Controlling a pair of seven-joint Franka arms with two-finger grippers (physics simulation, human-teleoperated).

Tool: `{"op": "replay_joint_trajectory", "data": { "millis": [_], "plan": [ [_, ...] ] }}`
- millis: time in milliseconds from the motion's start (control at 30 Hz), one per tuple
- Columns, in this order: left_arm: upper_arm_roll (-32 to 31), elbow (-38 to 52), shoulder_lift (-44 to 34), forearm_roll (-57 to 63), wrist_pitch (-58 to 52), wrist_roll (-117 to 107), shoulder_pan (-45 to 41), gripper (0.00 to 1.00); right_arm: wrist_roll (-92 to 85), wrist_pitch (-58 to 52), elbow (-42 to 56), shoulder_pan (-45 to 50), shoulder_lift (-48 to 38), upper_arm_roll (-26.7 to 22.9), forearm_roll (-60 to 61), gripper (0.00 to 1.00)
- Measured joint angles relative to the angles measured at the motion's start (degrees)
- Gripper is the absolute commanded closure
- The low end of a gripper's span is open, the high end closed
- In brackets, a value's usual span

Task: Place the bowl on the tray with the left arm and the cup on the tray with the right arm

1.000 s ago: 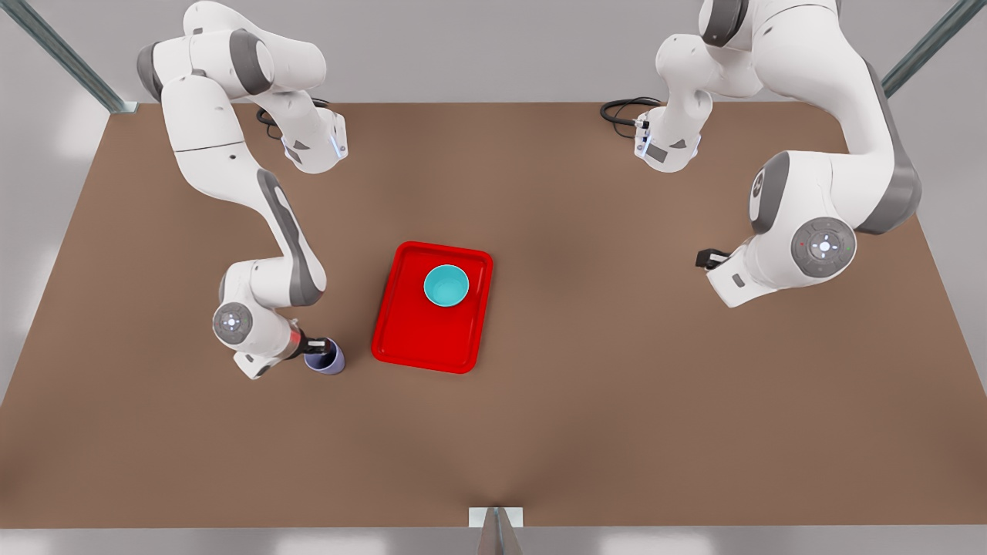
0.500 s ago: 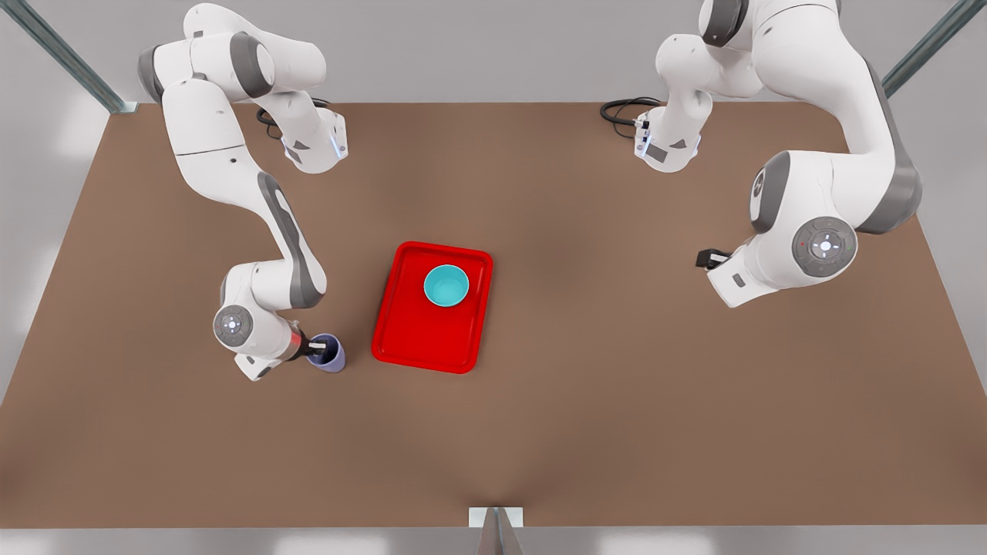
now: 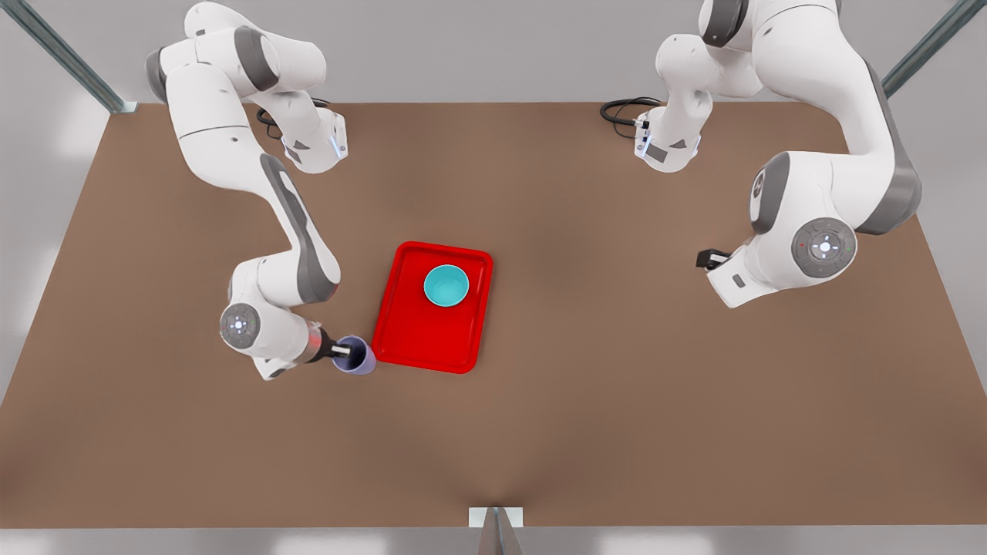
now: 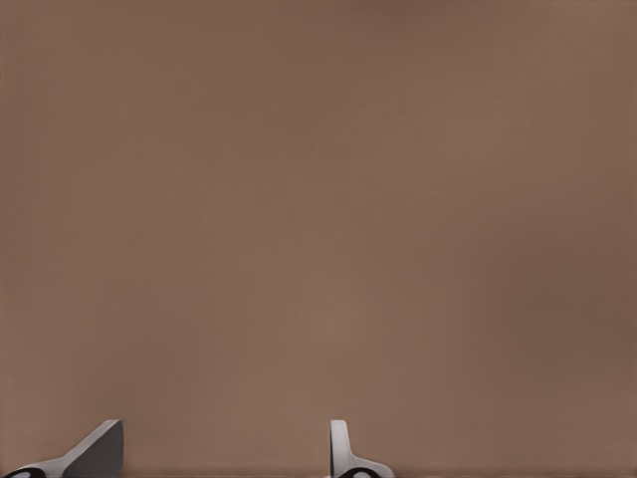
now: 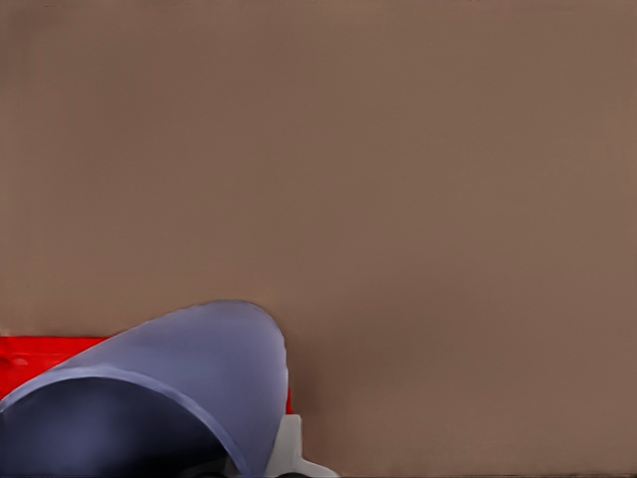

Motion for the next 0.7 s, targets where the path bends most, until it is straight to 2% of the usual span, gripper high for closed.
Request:
{"op": "replay_joint_trajectory", "data": {
  "millis": [100,267,567,600,633,667,700],
  "plan": [
    [0.0,0.0,0.0,0.0,0.2,0.0,0.0,0.00,5.5,-1.4,0.8,2.6,0.2,2.6,-0.2,0.79],
    [0.0,0.0,0.1,0.0,0.4,0.0,0.0,0.00,9.7,-0.8,-2.9,8.6,0.5,2.4,-1.5,0.79],
    [0.0,0.0,0.2,0.0,0.4,0.0,0.0,0.00,9.8,4.8,-4.8,10.0,2.5,2.1,-3.3,0.79],
    [0.0,0.0,0.2,0.0,0.4,0.0,0.0,0.00,9.8,6.8,-6.1,10.1,2.4,2.1,-4.5,0.66],
    [0.1,0.0,0.3,0.0,0.4,0.0,0.0,0.00,10.0,6.9,-6.3,10.1,2.3,2.1,-5.1,0.47],
    [0.0,0.0,0.4,0.0,0.4,0.1,0.0,0.00,10.1,6.8,-6.3,10.1,2.3,2.1,-5.4,0.11],
    [0.0,0.0,0.4,0.0,0.4,0.1,0.0,0.00,10.4,6.8,-6.3,10.1,2.3,2.1,-5.5,0.08]
  ]
}}
